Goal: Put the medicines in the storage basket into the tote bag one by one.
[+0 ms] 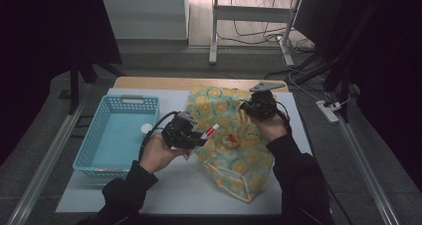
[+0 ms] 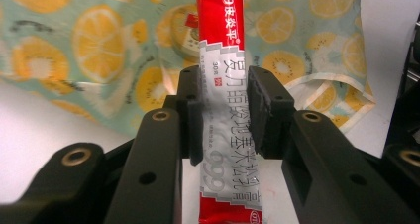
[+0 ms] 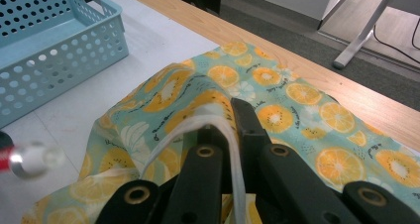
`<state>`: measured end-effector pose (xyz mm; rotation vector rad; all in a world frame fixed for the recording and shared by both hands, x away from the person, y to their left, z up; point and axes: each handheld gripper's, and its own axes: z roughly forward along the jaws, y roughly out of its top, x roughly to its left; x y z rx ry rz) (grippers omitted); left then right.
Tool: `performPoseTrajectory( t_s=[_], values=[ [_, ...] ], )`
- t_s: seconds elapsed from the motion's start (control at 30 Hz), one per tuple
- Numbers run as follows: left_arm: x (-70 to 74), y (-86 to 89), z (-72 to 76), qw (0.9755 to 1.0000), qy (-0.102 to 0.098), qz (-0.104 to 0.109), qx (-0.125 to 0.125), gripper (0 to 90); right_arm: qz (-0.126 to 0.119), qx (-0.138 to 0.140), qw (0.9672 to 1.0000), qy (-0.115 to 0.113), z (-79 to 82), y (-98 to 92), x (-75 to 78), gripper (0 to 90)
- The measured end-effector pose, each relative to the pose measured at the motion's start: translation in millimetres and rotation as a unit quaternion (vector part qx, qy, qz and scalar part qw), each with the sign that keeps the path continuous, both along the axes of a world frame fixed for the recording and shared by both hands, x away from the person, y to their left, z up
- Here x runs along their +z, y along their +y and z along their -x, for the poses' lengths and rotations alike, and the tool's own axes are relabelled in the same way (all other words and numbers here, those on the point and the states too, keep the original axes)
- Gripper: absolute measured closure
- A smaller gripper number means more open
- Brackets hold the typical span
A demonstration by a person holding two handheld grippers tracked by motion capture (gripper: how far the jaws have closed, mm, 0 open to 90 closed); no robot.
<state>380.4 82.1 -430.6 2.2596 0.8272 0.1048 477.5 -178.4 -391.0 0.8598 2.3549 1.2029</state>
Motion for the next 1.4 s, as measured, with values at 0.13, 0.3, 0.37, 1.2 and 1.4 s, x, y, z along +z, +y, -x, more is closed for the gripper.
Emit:
performPoseTrajectory(
  t_s=[0.13,0.3,0.37,1.2,1.4],
  values=[
    [-9.6,-11.1,-2.9,0.9999,0.006,-0.004,-0.010,69.2,-0.001,0.000,1.0000,-0.001,0.3,0.4,0.4,89.3],
    [-22.9,-23.3,-8.9,0.9996,0.019,-0.013,-0.019,69.2,-0.002,0.001,1.0000,-0.002,0.5,0.6,1.8,89.4],
    [-26.4,-29.0,-10.8,0.9994,0.021,-0.015,-0.024,69.2,-0.002,0.001,1.0000,-0.003,0.5,0.6,2.0,89.4],
    [-40.2,-84.0,-53.4,0.9978,0.003,-0.065,-0.013,69.1,-0.004,0.005,0.9999,-0.009,2.5,1.6,6.2,89.3],
    [-39.7,-88.6,-63.7,0.9982,-0.006,-0.060,0.000,69.0,-0.005,0.005,1.0000,-0.006,2.5,-0.7,4.6,89.3]
  ],
)
